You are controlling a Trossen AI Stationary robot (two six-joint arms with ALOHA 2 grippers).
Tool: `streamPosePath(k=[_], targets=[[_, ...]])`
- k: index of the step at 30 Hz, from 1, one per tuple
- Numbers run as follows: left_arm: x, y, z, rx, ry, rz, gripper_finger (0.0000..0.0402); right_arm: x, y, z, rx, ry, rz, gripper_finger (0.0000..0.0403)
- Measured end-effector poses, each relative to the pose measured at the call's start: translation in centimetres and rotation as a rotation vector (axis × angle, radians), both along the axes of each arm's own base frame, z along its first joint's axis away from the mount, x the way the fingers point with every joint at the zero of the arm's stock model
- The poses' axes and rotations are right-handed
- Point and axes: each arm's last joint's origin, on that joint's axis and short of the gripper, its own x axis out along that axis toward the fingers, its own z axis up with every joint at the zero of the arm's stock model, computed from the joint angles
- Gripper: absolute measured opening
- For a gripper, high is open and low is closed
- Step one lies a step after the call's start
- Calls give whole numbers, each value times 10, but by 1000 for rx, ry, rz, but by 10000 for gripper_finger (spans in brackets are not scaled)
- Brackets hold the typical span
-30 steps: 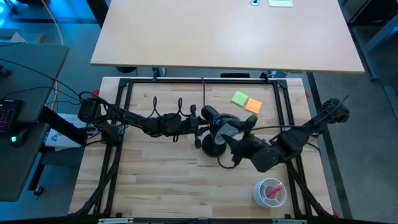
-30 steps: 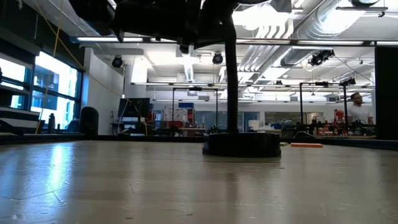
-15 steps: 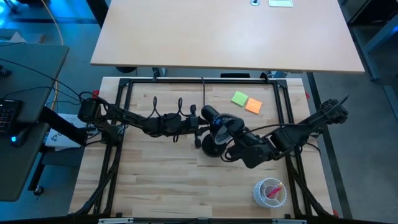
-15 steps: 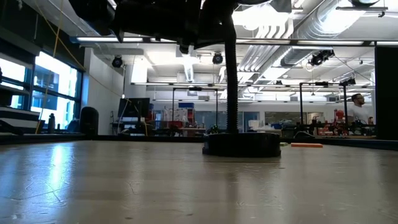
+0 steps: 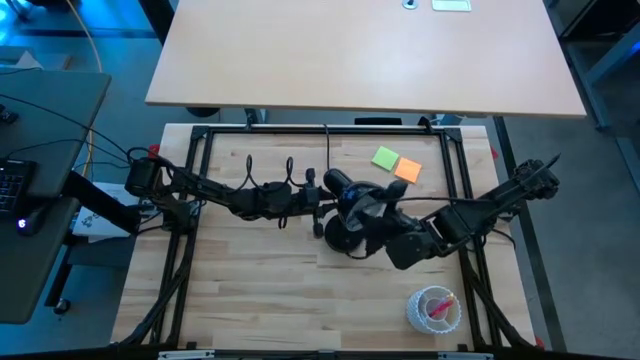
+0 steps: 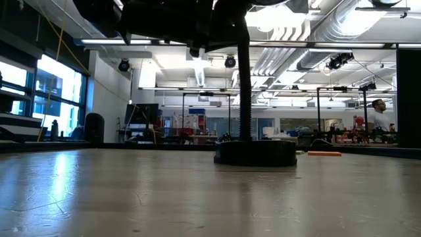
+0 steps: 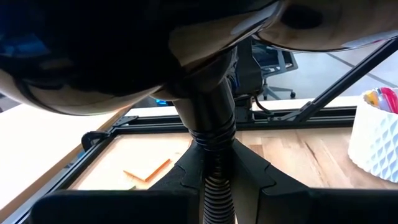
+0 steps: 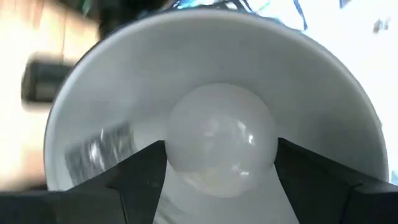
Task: Screw lightbulb
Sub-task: Insert the white lightbulb into the black lamp
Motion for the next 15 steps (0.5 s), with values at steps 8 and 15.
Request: streamPosePath(k=[8, 15], targets=[[0, 0, 0, -26, -4, 2, 37, -4, 1, 2, 353, -327, -155, 284], [-3, 2, 3, -31, 28, 4, 37, -16, 15, 7, 373, -372, -123, 284]])
